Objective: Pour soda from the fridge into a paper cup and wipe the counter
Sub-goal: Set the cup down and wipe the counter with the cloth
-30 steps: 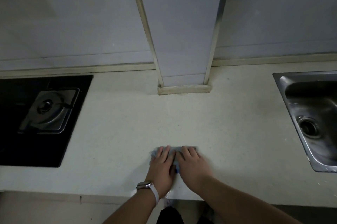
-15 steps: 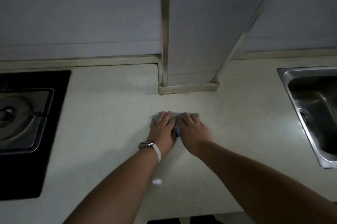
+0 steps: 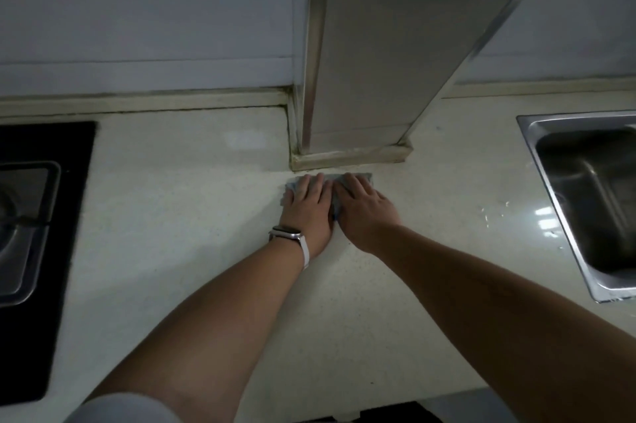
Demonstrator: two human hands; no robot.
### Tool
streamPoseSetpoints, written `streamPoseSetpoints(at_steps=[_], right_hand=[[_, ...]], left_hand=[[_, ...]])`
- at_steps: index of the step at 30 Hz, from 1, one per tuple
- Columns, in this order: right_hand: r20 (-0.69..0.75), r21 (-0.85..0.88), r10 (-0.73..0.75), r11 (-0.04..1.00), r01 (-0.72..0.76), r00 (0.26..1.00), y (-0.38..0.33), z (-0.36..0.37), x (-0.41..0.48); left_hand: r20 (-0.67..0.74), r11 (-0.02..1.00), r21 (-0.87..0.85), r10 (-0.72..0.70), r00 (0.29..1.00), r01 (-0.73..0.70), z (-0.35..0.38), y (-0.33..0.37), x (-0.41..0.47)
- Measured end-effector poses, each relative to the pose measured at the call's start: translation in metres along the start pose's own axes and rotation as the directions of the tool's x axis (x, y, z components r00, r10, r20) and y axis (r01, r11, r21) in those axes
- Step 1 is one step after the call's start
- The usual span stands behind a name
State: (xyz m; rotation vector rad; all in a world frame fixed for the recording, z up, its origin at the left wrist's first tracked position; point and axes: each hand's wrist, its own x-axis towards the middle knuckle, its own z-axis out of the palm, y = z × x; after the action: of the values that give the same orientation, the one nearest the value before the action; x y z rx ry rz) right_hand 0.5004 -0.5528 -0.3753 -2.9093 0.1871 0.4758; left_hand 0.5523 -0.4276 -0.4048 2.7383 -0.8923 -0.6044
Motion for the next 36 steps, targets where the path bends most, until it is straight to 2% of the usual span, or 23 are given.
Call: streamPoseSetpoints(at_steps=[9, 17, 28, 36], right_hand=[[0.077, 0.018, 0.023, 1.000, -0.025, 0.997, 0.071, 0.000, -0.004], [0.067, 0.028, 0.056, 0.998, -0.058, 0.996, 0.122, 0.008, -0.014], [0.088, 0.073, 0.030, 0.997, -0.037, 0.996, 0.122, 0.031, -0.107], [0.072, 0.057, 0.039, 0.997, -0.043, 0.997, 0.120, 0.054, -0.190]], left_hand=[[0.022, 1.000, 0.026, 0.001, 1.000, -0.001, 0.006, 0.051, 0.028], [0.055, 0.996, 0.084, 0.005, 0.998, -0.009, 0.022, 0.096, 0.044], [0.086, 0.999, 0.046, -0.021, 0.996, 0.017, 0.059, 0.138, -0.036], [0.154, 0.988, 0.150, 0.015, 0.988, -0.039, 0.074, 0.179, -0.099]])
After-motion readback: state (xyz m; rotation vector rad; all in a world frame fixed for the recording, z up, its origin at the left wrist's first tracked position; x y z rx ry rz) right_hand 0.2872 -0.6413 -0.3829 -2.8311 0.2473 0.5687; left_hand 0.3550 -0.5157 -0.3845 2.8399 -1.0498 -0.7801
